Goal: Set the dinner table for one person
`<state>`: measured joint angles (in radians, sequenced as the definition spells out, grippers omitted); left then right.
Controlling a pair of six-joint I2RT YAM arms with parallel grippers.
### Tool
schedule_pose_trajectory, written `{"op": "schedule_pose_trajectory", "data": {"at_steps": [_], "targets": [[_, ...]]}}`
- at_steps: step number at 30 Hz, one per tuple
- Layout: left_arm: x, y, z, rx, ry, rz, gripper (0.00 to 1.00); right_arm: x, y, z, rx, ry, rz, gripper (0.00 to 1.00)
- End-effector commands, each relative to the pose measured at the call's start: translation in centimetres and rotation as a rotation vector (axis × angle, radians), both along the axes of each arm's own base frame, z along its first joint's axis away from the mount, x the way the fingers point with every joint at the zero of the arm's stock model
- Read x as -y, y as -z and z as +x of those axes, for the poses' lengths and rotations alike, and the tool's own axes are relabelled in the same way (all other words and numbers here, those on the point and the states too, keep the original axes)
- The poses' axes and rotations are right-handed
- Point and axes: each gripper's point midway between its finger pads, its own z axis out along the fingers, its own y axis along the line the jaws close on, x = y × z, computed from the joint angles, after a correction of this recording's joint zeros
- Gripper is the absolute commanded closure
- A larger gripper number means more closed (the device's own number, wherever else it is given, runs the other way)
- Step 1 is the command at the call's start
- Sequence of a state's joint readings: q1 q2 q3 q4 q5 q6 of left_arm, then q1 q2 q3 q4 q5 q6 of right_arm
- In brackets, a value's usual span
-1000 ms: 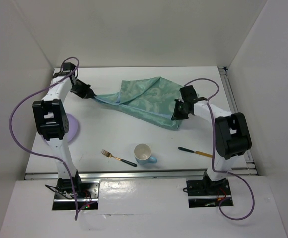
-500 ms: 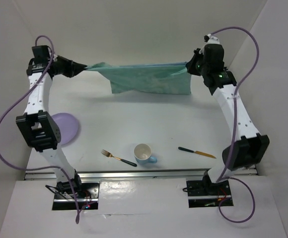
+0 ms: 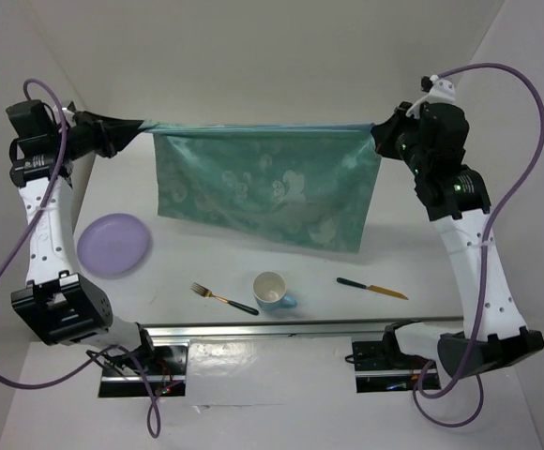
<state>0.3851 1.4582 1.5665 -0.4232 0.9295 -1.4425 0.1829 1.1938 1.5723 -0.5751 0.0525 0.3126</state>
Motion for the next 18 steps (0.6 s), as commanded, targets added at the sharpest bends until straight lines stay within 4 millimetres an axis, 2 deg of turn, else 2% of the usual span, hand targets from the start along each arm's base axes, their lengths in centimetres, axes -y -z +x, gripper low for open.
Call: {"op": "schedule_pose_trajectory", "data": {"at_steps": [1,3,5,6,7,9,10,12,13,14,15,16,17,18], "targets": [[-2.7,-1.7,1.6,0.059,-0.096,0.053,1.00,2.6,0.9,3.3,-0.021,0.123,-0.080,1.00],[-3.1,-0.8,3.0,0.037,-0.104,0.060,1.00,2.3,1.7,4.9,-0.030,0.111,-0.090,1.00],[-2.5,-0.1,4.1,0.026,-0.086,0.067,1.00,2.0,2.6,7.6,-0.029,0.098,-0.099,1.00],[-2.7,0.6,5.5,0.010,-0.085,0.065,1.00,1.7,3.0,8.5,-0.034,0.086,-0.097,1.00],[-2.2,0.7,6.5,0.022,-0.070,0.081,1.00,1.7,3.4,10.5,-0.036,0.086,-0.095,1.00],[-1.9,1.3,8.5,0.015,-0.044,0.089,1.00,1.1,3.6,12.3,-0.025,0.066,-0.088,1.00],[-1.7,1.5,10.7,0.023,-0.018,0.105,1.00,1.0,3.4,14.3,-0.008,0.058,-0.081,1.00],[-1.6,1.8,12.6,0.017,0.008,0.104,1.00,1.2,2.9,16.3,0.010,0.068,-0.078,1.00],[-0.9,1.5,14.5,0.052,0.041,0.108,1.00,0.8,2.4,18.1,0.030,0.058,-0.073,1.00],[-1.0,1.4,15.2,0.069,0.053,0.108,1.00,0.7,1.8,18.9,0.044,0.060,-0.061,1.00],[-1.0,-0.9,15.6,0.138,0.054,0.109,1.00,1.1,1.3,19.7,0.059,0.070,-0.059,1.00],[-1.2,-0.9,16.3,0.151,0.051,0.106,1.00,1.0,0.1,20.9,0.094,0.071,-0.054,1.00],[-1.3,-0.5,16.9,0.157,0.058,0.095,1.00,1.0,-0.3,21.3,0.102,0.071,-0.053,1.00],[-1.2,-1.6,17.1,0.204,0.063,0.089,1.00,0.9,-0.9,21.7,0.118,0.072,-0.050,1.00]]}}
